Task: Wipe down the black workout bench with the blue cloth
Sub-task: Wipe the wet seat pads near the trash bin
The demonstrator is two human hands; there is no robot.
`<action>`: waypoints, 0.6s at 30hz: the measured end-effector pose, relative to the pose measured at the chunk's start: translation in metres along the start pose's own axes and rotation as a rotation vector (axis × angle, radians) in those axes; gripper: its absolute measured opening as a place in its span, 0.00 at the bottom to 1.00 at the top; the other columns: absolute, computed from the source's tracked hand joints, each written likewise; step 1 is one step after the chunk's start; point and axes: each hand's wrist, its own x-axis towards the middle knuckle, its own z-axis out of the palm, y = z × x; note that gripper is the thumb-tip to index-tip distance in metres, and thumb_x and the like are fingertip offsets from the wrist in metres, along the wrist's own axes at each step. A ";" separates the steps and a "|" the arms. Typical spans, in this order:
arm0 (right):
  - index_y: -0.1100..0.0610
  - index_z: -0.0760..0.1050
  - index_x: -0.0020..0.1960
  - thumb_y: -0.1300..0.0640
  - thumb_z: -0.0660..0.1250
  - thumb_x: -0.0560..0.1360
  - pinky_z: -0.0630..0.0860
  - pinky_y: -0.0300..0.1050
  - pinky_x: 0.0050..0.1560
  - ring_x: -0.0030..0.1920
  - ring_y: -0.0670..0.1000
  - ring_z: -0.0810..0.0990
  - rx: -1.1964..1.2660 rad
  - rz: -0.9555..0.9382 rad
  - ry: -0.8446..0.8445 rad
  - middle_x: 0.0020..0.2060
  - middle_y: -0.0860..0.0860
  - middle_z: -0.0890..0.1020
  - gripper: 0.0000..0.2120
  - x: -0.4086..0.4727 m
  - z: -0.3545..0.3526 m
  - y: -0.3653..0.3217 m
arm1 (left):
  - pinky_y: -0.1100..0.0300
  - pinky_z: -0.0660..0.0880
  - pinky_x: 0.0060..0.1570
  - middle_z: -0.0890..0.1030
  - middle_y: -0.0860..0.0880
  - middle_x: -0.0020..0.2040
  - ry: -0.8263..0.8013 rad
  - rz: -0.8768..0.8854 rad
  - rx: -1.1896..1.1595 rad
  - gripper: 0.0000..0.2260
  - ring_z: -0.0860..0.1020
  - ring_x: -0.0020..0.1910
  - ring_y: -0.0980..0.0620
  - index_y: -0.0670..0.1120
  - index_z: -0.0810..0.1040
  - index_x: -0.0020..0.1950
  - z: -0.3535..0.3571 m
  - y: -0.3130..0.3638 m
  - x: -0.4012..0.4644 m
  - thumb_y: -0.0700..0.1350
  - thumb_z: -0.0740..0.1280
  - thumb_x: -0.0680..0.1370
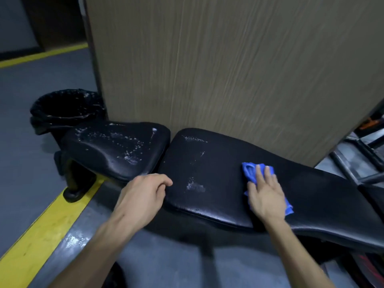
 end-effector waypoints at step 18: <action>0.53 0.64 0.78 0.46 0.51 0.75 0.57 0.53 0.75 0.78 0.57 0.60 0.083 -0.316 0.034 0.78 0.54 0.62 0.32 -0.116 0.033 -0.129 | 0.58 0.65 0.73 0.71 0.56 0.75 -0.293 -0.155 -0.038 0.25 0.69 0.74 0.54 0.55 0.70 0.75 0.007 -0.060 -0.033 0.38 0.58 0.79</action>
